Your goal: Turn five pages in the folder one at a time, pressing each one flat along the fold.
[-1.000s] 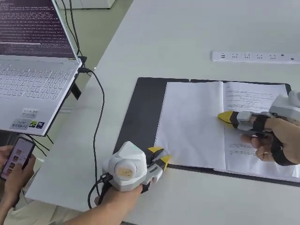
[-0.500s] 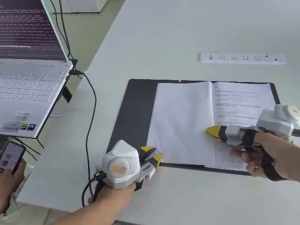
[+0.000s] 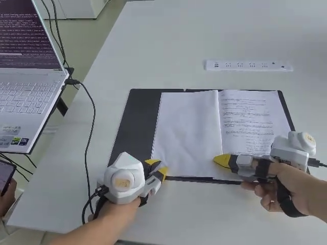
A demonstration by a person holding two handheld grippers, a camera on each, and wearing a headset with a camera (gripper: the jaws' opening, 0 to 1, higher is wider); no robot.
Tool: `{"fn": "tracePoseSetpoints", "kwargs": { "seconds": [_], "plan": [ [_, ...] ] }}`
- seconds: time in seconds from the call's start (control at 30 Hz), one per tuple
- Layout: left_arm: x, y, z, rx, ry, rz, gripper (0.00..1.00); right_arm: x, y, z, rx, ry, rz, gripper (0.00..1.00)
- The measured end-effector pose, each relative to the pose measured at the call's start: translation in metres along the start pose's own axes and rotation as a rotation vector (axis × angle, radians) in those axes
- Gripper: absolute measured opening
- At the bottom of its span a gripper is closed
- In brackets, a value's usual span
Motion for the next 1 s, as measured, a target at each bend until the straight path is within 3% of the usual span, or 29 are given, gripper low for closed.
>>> {"fn": "tracePoseSetpoints", "kwargs": {
  "seconds": [0.23, 0.57, 0.73, 0.83, 0.9, 1.0],
  "plan": [
    [0.0, 0.0, 0.0, 0.001, 0.0, 0.001, 0.13, 0.007, 0.019, -0.004, -0.022, -0.009, -0.015, 0.0],
    [0.0, -0.001, -0.001, -0.001, -0.002, -0.01, 0.13, 0.021, 0.045, -0.009, 0.011, 0.001, -0.056, 0.0],
    [0.0, -0.003, 0.0, 0.028, -0.005, -0.035, 0.14, 0.035, 0.036, -0.024, 0.08, -0.005, 0.023, 0.0],
    [0.001, -0.005, 0.003, 0.085, 0.013, -0.065, 0.18, 0.05, 0.027, -0.034, 0.169, 0.025, 0.084, 0.0],
    [0.002, -0.007, 0.006, 0.083, 0.013, -0.094, 0.22, 0.061, 0.018, -0.042, 0.204, 0.045, 0.148, 0.03],
    [0.009, -0.013, 0.008, 0.087, 0.016, -0.084, 0.23, 0.078, 0.006, -0.05, 0.244, 0.09, 0.222, 0.09]
  ]
}}
Point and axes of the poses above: the centre of the closed fingertips' face, and the gripper's own axes: x roughly backward along the fingers, z roughly to its right, y roughly out of its underside, the point moved 3 cm from there along x, roughly backward along the fingers, and after that the axes turned 8 degrees about x, right-handed, at the moved point
